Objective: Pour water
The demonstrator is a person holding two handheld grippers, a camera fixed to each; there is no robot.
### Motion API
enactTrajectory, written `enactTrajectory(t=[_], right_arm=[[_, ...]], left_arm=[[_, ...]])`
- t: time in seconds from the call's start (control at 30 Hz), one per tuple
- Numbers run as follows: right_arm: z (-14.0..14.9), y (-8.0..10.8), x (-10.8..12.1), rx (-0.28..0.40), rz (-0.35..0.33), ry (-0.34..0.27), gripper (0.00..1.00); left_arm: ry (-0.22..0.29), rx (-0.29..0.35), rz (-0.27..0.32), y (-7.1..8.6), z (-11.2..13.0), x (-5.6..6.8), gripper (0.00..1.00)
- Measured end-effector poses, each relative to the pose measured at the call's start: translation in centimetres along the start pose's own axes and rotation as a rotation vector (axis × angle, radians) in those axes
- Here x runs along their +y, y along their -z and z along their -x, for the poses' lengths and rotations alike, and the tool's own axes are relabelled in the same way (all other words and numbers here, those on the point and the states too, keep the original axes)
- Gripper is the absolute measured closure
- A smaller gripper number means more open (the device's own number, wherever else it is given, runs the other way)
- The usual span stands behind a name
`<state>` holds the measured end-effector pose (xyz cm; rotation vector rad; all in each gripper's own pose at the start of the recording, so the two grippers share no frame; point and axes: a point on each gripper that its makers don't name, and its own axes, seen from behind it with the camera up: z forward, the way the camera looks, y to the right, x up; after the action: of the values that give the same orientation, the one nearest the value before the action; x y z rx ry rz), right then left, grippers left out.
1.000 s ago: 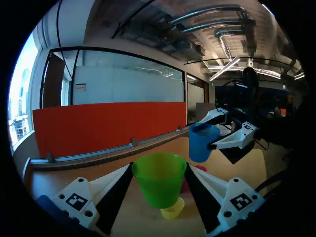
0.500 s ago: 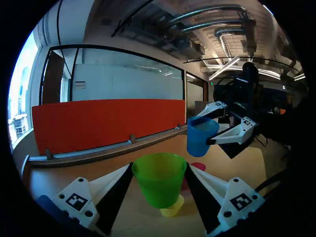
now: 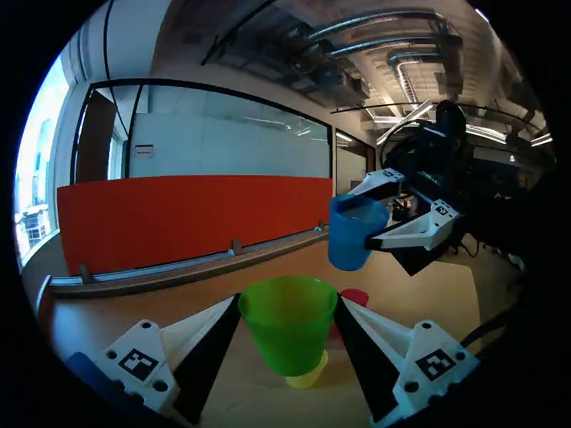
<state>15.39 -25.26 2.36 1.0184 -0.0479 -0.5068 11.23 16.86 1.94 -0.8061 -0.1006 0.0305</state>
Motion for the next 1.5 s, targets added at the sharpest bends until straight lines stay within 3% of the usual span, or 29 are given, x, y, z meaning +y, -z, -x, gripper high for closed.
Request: enactTrajectory(t=[0.57, 1.13, 1.5], right_arm=[[-0.9, -1.1, 0.4, -0.009, -0.012, 0.101, 0.1], [-2.0, -2.0, 1.1, -0.011, -0.017, 0.208, 0.1], [-3.0, -2.6, 1.1, 0.0, -0.028, 0.244, 0.1]], left_arm=[[-0.032, 0.0, 0.008, 0.5, 0.7, 1.0, 0.1], [-0.018, -0.001, 0.023, 0.7, 1.2, 1.7, 0.1], [-0.011, 0.002, 0.024, 1.0, 1.3, 1.8, 0.1]])
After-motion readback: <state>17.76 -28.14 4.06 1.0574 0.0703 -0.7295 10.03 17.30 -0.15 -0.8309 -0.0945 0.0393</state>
